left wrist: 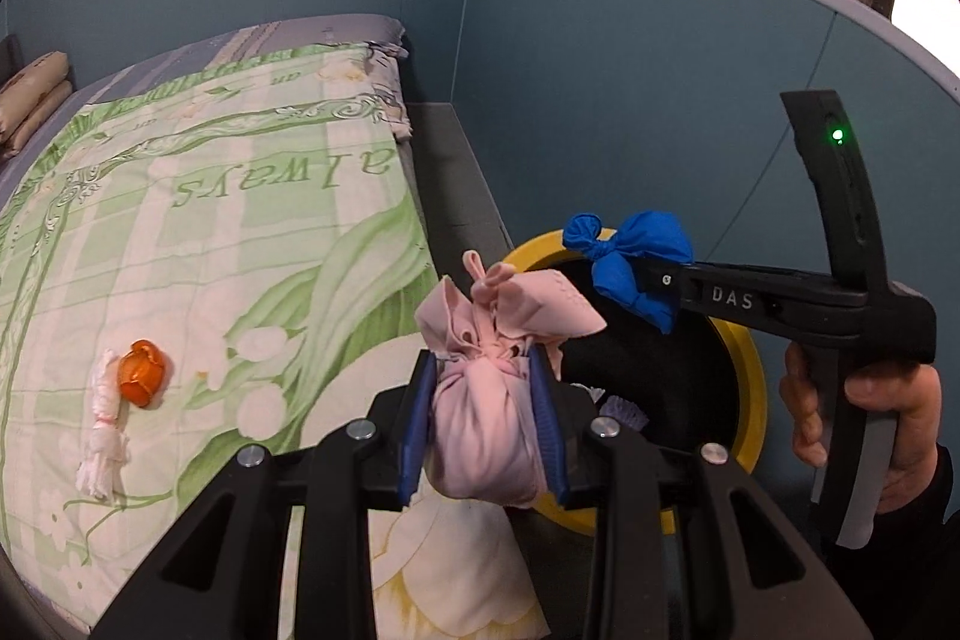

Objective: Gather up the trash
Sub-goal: 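Lift and carry the pink bundle and blue cloth in both tools over the bin, then open both tools over the bin, dropping the pink bundle and blue cloth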

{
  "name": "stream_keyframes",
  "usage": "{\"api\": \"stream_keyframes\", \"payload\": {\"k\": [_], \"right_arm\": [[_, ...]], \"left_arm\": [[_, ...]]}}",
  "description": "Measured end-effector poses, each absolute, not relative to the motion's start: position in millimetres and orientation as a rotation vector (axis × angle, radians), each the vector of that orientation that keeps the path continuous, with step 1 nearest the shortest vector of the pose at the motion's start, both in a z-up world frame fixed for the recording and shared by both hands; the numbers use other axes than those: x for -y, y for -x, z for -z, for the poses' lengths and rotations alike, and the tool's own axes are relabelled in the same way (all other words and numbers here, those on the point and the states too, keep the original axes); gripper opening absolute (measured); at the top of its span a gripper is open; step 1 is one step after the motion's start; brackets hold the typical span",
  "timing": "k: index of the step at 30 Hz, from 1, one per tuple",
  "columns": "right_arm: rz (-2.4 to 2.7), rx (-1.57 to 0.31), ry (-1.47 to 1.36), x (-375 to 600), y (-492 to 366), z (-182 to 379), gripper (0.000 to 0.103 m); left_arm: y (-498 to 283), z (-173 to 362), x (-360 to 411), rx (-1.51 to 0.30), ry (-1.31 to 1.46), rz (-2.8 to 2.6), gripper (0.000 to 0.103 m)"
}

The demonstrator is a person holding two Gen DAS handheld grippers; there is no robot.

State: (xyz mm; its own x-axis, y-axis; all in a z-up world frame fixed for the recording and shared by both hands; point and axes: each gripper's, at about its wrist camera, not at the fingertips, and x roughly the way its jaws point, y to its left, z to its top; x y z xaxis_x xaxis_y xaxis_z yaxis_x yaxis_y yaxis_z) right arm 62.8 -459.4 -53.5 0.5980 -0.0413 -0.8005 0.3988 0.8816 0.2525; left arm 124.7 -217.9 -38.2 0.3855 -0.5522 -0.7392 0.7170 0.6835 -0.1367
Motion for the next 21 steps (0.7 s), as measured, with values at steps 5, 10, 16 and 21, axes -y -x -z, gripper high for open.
{"api": "stream_keyframes", "payload": {"k": [5, 10, 16, 21], "right_arm": [[0.285, -0.902, -0.478, 474.9, -56.7, 63.4, 0.017], [0.305, -0.902, -0.516, 487.6, -51.7, 71.8, 0.017], [0.322, -0.899, -0.548, 499.6, -46.3, 74.1, 0.024], [0.332, -0.891, -0.566, 504.6, -42.2, 72.6, 0.036]], "left_arm": [[-128.0, 57.7, 240.9, -0.898, -0.228, 0.852, 0.03], [-131.1, 75.1, 257.2, -0.949, -0.214, 0.887, 0.03], [-129.5, 84.6, 266.4, -0.973, -0.208, 0.91, 0.038], [-124.8, 79.7, 262.8, -0.947, -0.205, 0.915, 0.055]]}}
